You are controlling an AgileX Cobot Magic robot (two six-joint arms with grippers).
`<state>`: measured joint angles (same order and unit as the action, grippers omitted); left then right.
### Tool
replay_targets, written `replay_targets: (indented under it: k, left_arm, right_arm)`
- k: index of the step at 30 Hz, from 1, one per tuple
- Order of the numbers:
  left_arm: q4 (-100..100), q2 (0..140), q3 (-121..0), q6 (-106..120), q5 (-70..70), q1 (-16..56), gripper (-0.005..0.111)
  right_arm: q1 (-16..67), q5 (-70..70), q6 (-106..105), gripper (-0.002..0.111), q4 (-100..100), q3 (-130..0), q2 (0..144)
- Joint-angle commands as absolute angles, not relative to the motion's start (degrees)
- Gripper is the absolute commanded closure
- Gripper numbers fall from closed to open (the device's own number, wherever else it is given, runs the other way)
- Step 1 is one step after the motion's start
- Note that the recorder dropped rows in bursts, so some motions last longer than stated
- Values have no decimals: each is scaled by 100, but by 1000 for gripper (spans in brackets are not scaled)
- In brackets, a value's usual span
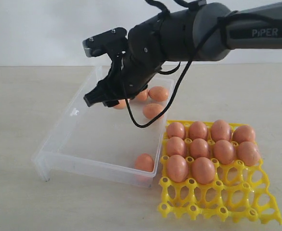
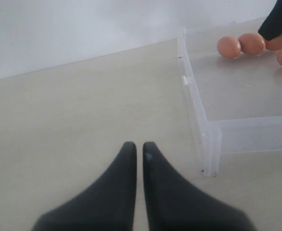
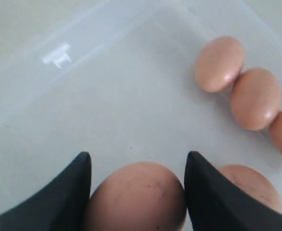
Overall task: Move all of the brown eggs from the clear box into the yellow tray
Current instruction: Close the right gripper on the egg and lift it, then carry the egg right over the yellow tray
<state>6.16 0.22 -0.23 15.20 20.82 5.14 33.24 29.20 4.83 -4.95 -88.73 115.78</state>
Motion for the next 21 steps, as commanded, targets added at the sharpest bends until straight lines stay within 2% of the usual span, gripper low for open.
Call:
replay_targets:
  k: [1,6,12,21]
  left_arm:
    - [617,0,0,1458,2060,492,103]
    - [617,0,0,1458,2060,492,103]
    - [617,0,0,1458,2060,492,103]
    - [617,0,0,1458,2060,492,103]
  right_arm:
    - [3330,2461,-939,108,1077,-8847,11355]
    - [3692,784,-2290,108,1555,-7979,10883]
    - [4387,-1615,-3528,109,1567,-6135,10061]
    - [4455,-3631,-5084,109,3483,-4440,9389]
